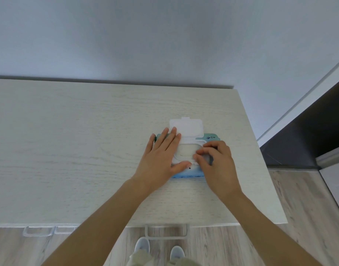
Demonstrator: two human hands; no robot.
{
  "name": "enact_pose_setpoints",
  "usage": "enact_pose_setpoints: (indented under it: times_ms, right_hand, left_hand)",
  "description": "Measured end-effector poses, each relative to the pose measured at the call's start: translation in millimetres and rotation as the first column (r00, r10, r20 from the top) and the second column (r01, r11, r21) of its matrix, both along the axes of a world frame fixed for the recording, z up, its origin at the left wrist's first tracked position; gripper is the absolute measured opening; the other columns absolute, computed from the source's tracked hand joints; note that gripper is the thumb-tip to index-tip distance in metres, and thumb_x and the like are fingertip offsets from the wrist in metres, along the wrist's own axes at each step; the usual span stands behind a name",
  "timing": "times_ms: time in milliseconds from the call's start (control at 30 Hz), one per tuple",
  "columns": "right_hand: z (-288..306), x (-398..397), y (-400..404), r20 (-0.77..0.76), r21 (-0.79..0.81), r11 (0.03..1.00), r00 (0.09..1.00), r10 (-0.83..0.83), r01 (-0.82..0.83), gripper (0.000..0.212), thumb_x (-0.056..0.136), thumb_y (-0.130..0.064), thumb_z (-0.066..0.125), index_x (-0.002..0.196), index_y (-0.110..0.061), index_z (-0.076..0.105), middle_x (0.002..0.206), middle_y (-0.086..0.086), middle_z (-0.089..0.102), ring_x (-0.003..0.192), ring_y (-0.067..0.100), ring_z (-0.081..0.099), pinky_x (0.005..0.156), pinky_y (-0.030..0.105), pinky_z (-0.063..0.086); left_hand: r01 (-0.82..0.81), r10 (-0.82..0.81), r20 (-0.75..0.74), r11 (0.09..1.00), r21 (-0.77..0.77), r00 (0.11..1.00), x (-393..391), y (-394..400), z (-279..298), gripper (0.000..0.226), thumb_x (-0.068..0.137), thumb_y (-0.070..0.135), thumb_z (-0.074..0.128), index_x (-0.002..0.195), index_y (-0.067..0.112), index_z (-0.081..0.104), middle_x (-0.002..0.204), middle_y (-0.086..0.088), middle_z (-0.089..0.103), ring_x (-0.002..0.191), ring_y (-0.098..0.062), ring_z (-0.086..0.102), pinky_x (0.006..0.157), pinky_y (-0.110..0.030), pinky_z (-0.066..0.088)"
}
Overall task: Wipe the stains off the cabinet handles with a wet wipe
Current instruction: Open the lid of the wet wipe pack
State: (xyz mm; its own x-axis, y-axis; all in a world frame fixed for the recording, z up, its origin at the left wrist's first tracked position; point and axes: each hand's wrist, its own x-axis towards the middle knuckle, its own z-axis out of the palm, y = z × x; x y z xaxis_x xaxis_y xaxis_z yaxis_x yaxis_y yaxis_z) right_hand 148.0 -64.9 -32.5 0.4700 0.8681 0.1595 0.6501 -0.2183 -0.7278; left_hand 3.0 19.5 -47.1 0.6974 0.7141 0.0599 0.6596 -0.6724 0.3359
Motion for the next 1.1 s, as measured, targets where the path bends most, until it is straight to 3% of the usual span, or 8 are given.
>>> enact_pose_setpoints:
  times_ms: [167,367,500,633,767,833,900,1100]
  right_hand:
    - [6,-2,10,-0.038,-0.055,0.993,0.994,-0.105,0.103,0.008,0.083,-0.014,0.070,0.078,-0.013,0.065,0.103,-0.006,0.047,0.099,0.010,0.043,0.092,0.026,0.039]
    - [19,-5,8,-0.099,-0.095,0.995,0.994,-0.052,0.042,0.021,0.087,-0.020,0.066,0.071,-0.029,0.055,0.095,-0.014,0.043,0.106,0.013,0.043,0.094,0.025,0.022]
    - [34,-20,19,-0.292,-0.055,0.998,0.956,0.018,-0.036,0.019,0.085,-0.029,0.065,0.069,-0.036,0.060,0.096,-0.019,0.050,0.104,0.005,0.047,0.104,0.043,0.035]
    - [32,-15,19,-0.332,0.018,1.000,0.943,-0.017,0.024,0.010,0.089,-0.026,0.061,0.081,-0.028,0.067,0.098,-0.012,0.057,0.094,0.003,0.055,0.093,0.026,0.045]
    - [18,3,6,-0.211,0.053,0.998,0.977,-0.014,0.026,0.014,0.093,-0.017,0.057,0.092,-0.030,0.062,0.094,-0.017,0.055,0.087,-0.010,0.054,0.076,-0.001,0.039]
    - [10,5,3,-0.155,0.050,0.999,0.988,0.001,0.007,0.013,0.090,-0.014,0.061,0.092,-0.027,0.065,0.096,-0.014,0.056,0.092,-0.001,0.057,0.081,0.006,0.042]
    - [4,3,2,-0.047,0.039,0.999,0.999,0.000,0.001,0.009,0.087,-0.015,0.066,0.093,-0.020,0.071,0.101,-0.011,0.056,0.097,0.010,0.056,0.091,0.026,0.043]
    - [4,-6,9,0.352,-0.063,0.997,0.934,0.058,-0.038,0.008,0.084,-0.029,0.069,0.090,-0.024,0.072,0.101,-0.008,0.063,0.103,0.013,0.049,0.085,0.026,0.012]
  left_hand:
    - [0.003,-0.003,0.011,1.000,-0.025,1.000,0,0,2,0.084,0.086,0.067,0.032,0.152,0.022,0.003,0.158,0.008,-0.008,0.138,0.001,-0.019,0.114,-0.025,-0.018]
    - [-0.021,0.024,0.049,0.998,-0.062,0.998,2,1,3,0.083,0.086,0.063,0.047,0.151,0.023,0.013,0.159,0.008,0.001,0.144,-0.004,-0.008,0.115,-0.026,-0.013]
    - [-0.035,0.039,0.057,0.996,-0.076,0.998,5,0,7,0.081,0.086,0.064,0.043,0.150,0.022,0.020,0.159,0.007,0.008,0.145,-0.006,-0.003,0.118,-0.031,-0.008]
    - [-0.112,0.126,0.147,0.988,-0.103,0.981,10,0,12,0.062,0.096,0.051,0.032,0.150,0.024,0.017,0.155,0.003,0.025,0.144,-0.008,0.012,0.117,-0.028,-0.001]
    - [-0.047,0.054,0.242,0.998,-0.035,0.969,4,-2,10,0.074,0.100,0.020,0.042,0.142,0.044,-0.013,0.159,-0.001,0.013,0.142,-0.014,0.019,0.117,-0.032,0.010]
    - [-0.012,-0.003,0.203,0.997,0.075,0.979,-1,-1,7,0.063,0.099,0.014,0.047,0.148,0.031,0.011,0.159,-0.003,0.011,0.145,-0.020,0.013,0.118,-0.038,0.016]
    - [0.013,-0.031,0.167,0.994,0.110,0.986,-4,0,3,0.044,0.100,0.015,0.046,0.143,0.017,0.039,0.154,-0.003,0.025,0.144,-0.020,0.017,0.119,-0.039,0.014]
    - [0.071,-0.069,0.166,0.997,-0.005,0.984,-11,0,-4,0.055,0.099,0.043,0.037,0.148,0.023,0.022,0.152,0.016,0.006,0.140,0.002,-0.007,0.115,-0.022,-0.012]
